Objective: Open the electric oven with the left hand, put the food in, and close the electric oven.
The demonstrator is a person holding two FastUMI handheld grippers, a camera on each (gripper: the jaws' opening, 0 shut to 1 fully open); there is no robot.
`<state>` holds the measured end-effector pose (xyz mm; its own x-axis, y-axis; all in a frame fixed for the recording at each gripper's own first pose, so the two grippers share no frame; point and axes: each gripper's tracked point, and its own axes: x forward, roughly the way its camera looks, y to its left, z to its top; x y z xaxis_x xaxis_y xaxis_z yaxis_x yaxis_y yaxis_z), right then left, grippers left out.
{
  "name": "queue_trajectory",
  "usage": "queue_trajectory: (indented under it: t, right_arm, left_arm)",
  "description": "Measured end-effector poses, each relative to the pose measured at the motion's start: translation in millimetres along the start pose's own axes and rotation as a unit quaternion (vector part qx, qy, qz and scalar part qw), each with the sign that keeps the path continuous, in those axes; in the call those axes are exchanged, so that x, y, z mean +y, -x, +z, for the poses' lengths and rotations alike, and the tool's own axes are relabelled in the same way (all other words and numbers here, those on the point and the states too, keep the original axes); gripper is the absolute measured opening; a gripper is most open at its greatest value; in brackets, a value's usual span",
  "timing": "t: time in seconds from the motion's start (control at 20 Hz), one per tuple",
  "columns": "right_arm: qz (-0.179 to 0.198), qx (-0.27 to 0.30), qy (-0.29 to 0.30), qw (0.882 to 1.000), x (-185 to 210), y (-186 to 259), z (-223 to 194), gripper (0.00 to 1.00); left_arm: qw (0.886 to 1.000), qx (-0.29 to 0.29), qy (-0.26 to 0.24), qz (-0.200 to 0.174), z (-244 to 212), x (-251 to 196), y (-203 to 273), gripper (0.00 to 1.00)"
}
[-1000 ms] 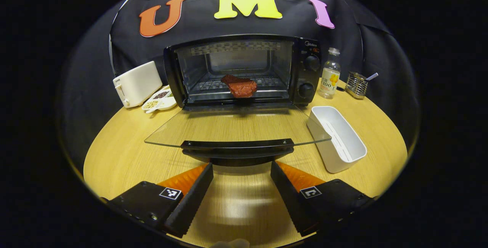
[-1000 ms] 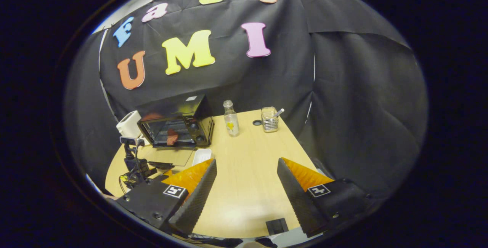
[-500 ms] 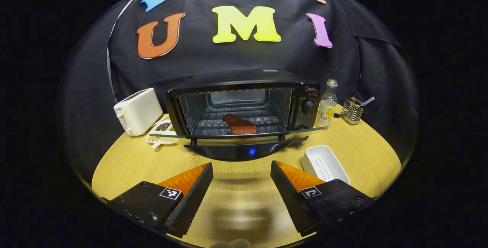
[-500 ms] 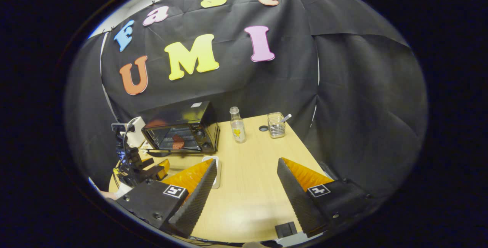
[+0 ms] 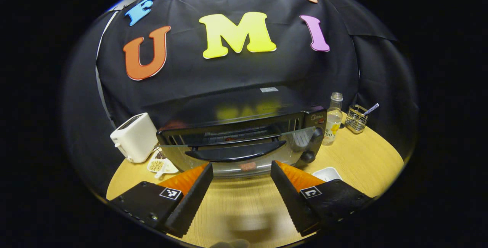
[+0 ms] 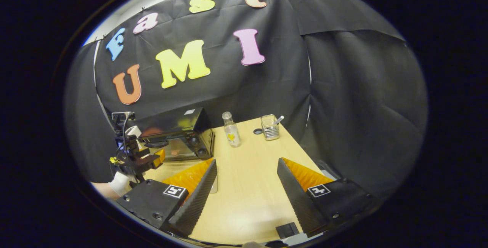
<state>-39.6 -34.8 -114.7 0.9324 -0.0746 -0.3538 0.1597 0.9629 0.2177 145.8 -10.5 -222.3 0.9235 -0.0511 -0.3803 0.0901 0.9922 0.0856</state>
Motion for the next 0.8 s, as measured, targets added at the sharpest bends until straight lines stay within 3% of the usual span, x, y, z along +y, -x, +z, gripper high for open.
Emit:
queue_trajectory:
  t: [0.35,0.5,0.8]
  right_arm:
    - [-0.006,0.003,0.004,1.0,-8.6,11.8,-1.5,1.0]
    - [-0.008,-0.002,0.014,1.0,-11.5,17.3,-0.4,1.0]
    - [0.026,-0.046,0.051,0.997,-9.8,40.9,27.4,0.96]
  left_arm:
    - [0.999,-0.002,0.019,-0.028,-5.6,-27.5,10.2,0.96]
    - [0.999,0.003,0.025,-0.024,-5.2,-30.2,24.8,0.97]
    - [0.998,-0.048,0.04,-0.019,38.6,-36.4,108.8,0.96]
